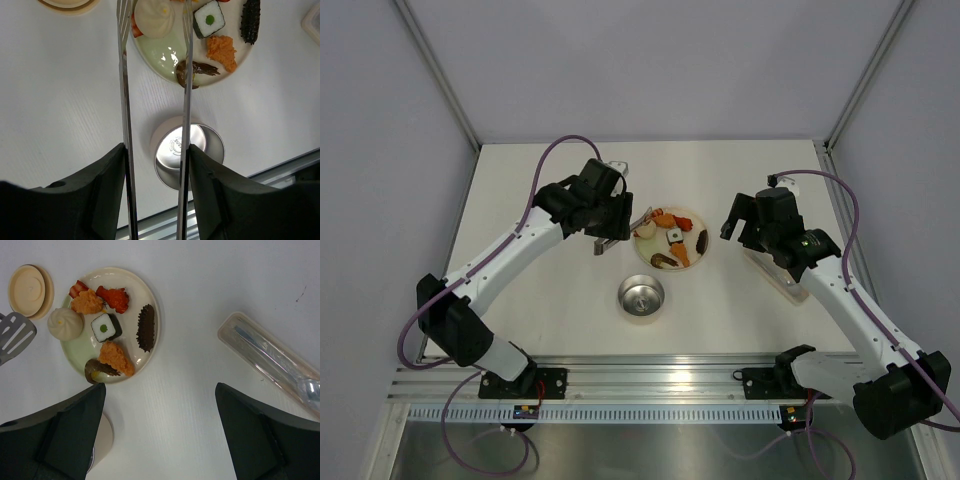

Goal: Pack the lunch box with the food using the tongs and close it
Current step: Pick up the fake food from the plate.

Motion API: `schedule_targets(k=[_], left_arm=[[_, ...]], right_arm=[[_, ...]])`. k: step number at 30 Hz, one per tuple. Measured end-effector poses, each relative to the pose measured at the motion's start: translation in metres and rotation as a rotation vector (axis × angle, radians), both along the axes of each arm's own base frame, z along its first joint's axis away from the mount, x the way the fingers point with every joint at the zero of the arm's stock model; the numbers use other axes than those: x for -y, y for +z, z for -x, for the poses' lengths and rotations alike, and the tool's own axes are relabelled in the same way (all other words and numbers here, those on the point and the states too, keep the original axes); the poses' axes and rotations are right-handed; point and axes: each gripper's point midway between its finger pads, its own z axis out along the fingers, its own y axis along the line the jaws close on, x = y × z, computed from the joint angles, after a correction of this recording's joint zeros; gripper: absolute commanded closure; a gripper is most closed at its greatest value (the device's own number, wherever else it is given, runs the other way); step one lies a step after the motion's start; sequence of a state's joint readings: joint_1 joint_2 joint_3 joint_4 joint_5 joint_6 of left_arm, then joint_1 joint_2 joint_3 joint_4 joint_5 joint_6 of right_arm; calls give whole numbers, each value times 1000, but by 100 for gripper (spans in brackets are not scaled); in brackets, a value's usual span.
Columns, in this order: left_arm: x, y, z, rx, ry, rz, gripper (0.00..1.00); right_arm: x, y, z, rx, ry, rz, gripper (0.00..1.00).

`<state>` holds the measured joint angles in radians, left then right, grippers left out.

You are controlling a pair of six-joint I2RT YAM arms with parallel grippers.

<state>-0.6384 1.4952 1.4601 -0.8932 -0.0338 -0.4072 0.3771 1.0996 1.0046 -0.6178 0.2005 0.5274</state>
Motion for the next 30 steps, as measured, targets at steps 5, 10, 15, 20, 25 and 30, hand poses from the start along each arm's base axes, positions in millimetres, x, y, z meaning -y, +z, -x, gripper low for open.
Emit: schedule_targets(k=[5, 10, 15, 20, 25, 30], left_arm=[[8, -12, -4, -22, -10, -32, 46], [20, -19, -8, -31, -29, -59, 46], [21, -24, -7, -32, -35, -81, 44], [20, -31, -8, -40, -33, -112, 44], [19, -39, -9, -50, -32, -142, 43], [19, -42, -10, -52, -33, -152, 42]], right_arm=[[0, 0, 0, 0, 0, 0, 1], [0, 0, 0, 0, 0, 0, 1], [0, 0, 0, 0, 0, 0, 1], [0, 0, 0, -1, 0, 0, 1], [-1, -4, -1, -12, 0, 4, 1], [-1, -6, -2, -19, 0, 7, 0]])
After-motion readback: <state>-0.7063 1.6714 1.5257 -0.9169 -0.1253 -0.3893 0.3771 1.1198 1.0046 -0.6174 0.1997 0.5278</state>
